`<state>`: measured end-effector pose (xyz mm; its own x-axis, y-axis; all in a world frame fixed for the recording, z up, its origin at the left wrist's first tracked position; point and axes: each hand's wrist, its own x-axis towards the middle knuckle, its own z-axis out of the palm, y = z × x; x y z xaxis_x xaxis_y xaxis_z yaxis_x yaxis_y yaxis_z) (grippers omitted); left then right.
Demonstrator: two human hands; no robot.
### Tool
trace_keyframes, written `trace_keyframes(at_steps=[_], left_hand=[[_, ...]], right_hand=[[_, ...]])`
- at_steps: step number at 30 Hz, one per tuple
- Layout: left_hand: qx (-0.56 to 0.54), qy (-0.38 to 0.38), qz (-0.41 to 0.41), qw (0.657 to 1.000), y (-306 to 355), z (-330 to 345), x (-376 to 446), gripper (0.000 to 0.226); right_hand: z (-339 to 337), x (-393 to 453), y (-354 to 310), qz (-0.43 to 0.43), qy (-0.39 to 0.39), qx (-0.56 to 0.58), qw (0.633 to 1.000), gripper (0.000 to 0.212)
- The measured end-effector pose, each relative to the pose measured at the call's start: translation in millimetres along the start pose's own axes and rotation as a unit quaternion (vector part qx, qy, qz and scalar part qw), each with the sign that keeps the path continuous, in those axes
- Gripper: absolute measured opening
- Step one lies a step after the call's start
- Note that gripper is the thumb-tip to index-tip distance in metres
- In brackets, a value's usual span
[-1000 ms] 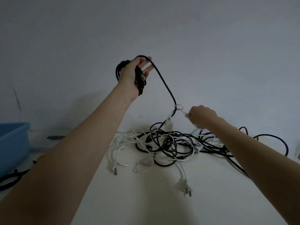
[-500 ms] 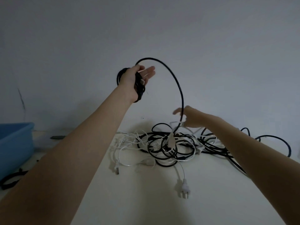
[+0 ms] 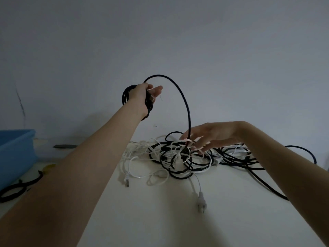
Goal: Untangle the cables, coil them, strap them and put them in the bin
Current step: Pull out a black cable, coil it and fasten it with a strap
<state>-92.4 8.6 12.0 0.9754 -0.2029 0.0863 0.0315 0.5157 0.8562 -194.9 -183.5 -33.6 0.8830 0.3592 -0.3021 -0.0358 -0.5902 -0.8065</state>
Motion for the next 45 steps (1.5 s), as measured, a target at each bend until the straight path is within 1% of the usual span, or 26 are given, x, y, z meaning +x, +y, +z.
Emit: trace_keyframes(at_steps=[2,3,6,8,10,12,14,17,19,20,23,24,27,28,30,31,32,33,34,35,37,39,40,42,44,45], left_hand=[[0.008,0.009,-0.013,1.0,-8.0,-2.1,1.9,0.019],[0.018,0.007,-0.023,1.0,-10.6,-2.5,1.4,0.019],[0.113,-0.037,-0.065,0.991,-20.7,-1.8,-9.4,0.019],[0.173,-0.091,-0.089,0.977,-31.6,2.8,-21.8,0.017],[0.175,-0.133,-0.086,0.972,-39.9,9.5,-32.6,0.017],[0.144,-0.142,-0.059,0.977,-40.9,18.3,-38.1,0.018],[0.139,-0.142,-0.021,0.98,-37.2,25.3,-38.4,0.016],[0.183,-0.177,0.033,0.967,-34.1,30.7,-35.1,0.008],[0.28,-0.206,0.06,0.936,-36.1,30.3,-33.9,0.012],[0.355,-0.22,0.072,0.906,-39.2,28.1,-32.9,0.013],[0.559,-0.226,0.065,0.795,-53.9,9.5,-24.2,0.013],[0.591,-0.21,0.055,0.777,-58.2,1.2,-18.2,0.017],[0.598,-0.154,0.056,0.785,-60.4,-13.5,-0.5,0.02],[0.604,-0.144,0.064,0.781,-56.5,-13.6,2.5,0.016],[0.596,-0.148,0.071,0.786,-48.7,-10.6,4.6,0.011],[0.581,-0.156,0.069,0.796,-45.1,-9.7,3.7,0.011],[0.564,-0.165,0.067,0.806,-42.0,-9.0,2.2,0.011],[0.552,-0.176,0.068,0.813,-40.8,-8.6,1.0,0.012],[0.551,-0.191,0.071,0.809,-39.8,-7.3,-1.2,0.013],[0.558,-0.207,0.08,0.799,-39.8,-5.8,-2.3,0.012],[0.596,-0.23,0.101,0.763,-42.0,-2.8,-3.1,0.01],[0.634,-0.228,0.114,0.73,-44.7,-3.6,-2.3,0.012],[0.643,-0.221,0.118,0.723,-46.4,-5.3,-1.4,0.014],[0.659,-0.198,0.119,0.715,-51.1,-11.6,3.4,0.017],[0.67,-0.165,0.107,0.716,-57.4,-18.4,10.2,0.021],[0.681,-0.142,0.104,0.711,-59.5,-21.2,13.3,0.024]], right_hand=[[1.7,-0.5,-5.1,-0.016,0.033,-0.036,0.999,0.023],[1.9,1.9,-7.3,-0.02,0.082,-0.061,0.995,0.017],[-5.2,11.9,-8.8,-0.041,0.301,-0.064,0.951,0.025],[-10.7,14.5,-16.3,-0.084,0.387,-0.084,0.914,0.025],[-10.7,15.0,-32.4,-0.111,0.407,-0.169,0.891,0.028],[-9.9,14.4,-50.6,-0.124,0.438,-0.23,0.86,0.029],[-14.9,10.4,-65.9,-0.143,0.477,-0.236,0.835,0.028],[-19.1,7.0,-80.3,-0.163,0.497,-0.23,0.821,0.023],[-19.6,9.1,-84.3,-0.198,0.535,-0.159,0.806,0.022],[-20.8,9.2,-86.6,-0.215,0.561,-0.111,0.792,0.022],[-43.8,0.0,-97.8,-0.251,0.668,0.014,0.7,0.021],[-55.2,-5.6,-101.6,-0.252,0.695,0.032,0.673,0.026],[-69.7,-14.9,-102.5,-0.189,0.736,-0.078,0.645,0.043],[-66.7,-12.6,-99.8,-0.168,0.731,-0.125,0.649,0.043],[-55.3,-6.0,-91.5,-0.13,0.681,-0.193,0.694,0.044],[-48.1,-3.5,-87.5,-0.116,0.631,-0.203,0.739,0.05],[-41.0,-1.0,-83.3,-0.112,0.562,-0.166,0.802,0.056],[-32.1,1.9,-79.8,-0.102,0.47,-0.083,0.873,0.059],[-23.3,6.2,-75.5,-0.083,0.381,-0.026,0.921,0.06],[-15.3,13.2,-70.8,-0.058,0.31,-0.039,0.948,0.064],[-5.9,27.9,-58.8,-0.012,0.233,-0.175,0.957,0.063],[-4.5,36.2,-51.6,0.005,0.233,-0.3,0.925,0.045],[-6.1,35.8,-51.6,-0.003,0.25,-0.323,0.913,0.038],[-14.9,27.3,-57.8,-0.039,0.304,-0.296,0.905,0.033],[-29.8,15.2,-69.5,-0.094,0.402,-0.242,0.878,0.03],[-40.0,10.1,-74.2,-0.121,0.473,-0.209,0.848,0.027]])
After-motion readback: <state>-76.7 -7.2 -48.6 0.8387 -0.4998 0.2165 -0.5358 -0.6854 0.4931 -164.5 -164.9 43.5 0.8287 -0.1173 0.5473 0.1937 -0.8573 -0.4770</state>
